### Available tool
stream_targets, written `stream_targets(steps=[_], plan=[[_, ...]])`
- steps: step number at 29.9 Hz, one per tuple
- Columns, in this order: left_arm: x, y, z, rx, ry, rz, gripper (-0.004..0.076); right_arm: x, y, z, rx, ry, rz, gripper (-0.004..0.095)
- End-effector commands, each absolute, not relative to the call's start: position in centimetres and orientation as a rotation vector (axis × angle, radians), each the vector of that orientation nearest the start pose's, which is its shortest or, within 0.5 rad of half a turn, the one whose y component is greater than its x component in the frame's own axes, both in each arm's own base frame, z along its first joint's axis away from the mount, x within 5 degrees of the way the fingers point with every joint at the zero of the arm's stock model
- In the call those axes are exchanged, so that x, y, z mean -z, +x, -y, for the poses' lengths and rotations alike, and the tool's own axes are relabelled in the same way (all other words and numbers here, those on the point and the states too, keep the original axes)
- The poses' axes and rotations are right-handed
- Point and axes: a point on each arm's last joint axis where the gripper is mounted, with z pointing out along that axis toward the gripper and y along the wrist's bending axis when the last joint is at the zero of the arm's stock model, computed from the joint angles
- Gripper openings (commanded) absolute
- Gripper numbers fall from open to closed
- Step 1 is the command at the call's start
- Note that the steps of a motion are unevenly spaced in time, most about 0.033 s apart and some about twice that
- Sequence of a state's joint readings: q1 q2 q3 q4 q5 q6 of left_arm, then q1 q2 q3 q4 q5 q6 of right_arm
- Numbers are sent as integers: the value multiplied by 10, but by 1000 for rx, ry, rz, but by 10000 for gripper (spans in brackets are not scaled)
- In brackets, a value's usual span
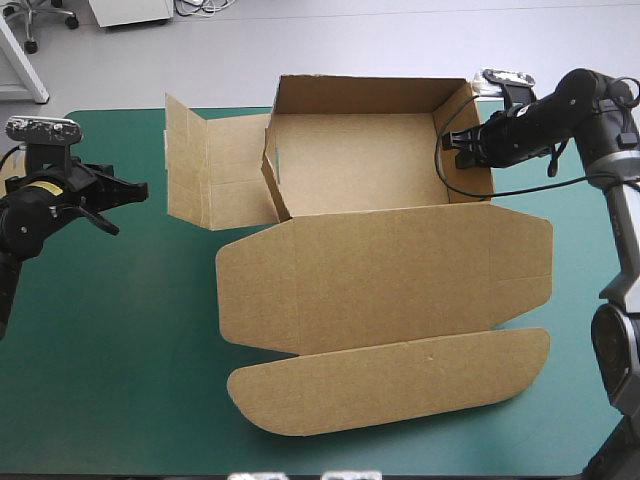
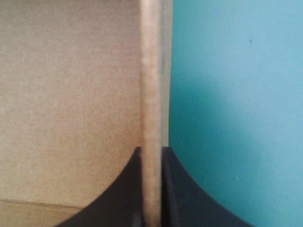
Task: Fold the box
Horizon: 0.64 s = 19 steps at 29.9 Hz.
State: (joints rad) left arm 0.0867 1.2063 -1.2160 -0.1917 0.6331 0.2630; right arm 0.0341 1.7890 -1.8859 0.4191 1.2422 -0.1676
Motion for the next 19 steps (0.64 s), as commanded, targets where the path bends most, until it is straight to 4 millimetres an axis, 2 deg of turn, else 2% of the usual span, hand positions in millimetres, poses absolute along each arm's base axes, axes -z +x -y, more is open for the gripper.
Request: stream_targets(steps=[1, 6, 14, 19], plan=[[-428, 253, -10, 25, 67, -1973, 4, -426, 362, -46, -608, -229, -2416, -9], [-438, 250, -6, 104, 44, -1964, 6, -432, 357, -46, -638, -239, -2392, -13], [-432, 257, -9, 283, -13, -1979, 6, -443, 348, -47, -641, -259, -2357, -13], [-424, 268, -14, 443, -16, -1991, 6, -448, 343, -47, -630, -268, -2342, -13]])
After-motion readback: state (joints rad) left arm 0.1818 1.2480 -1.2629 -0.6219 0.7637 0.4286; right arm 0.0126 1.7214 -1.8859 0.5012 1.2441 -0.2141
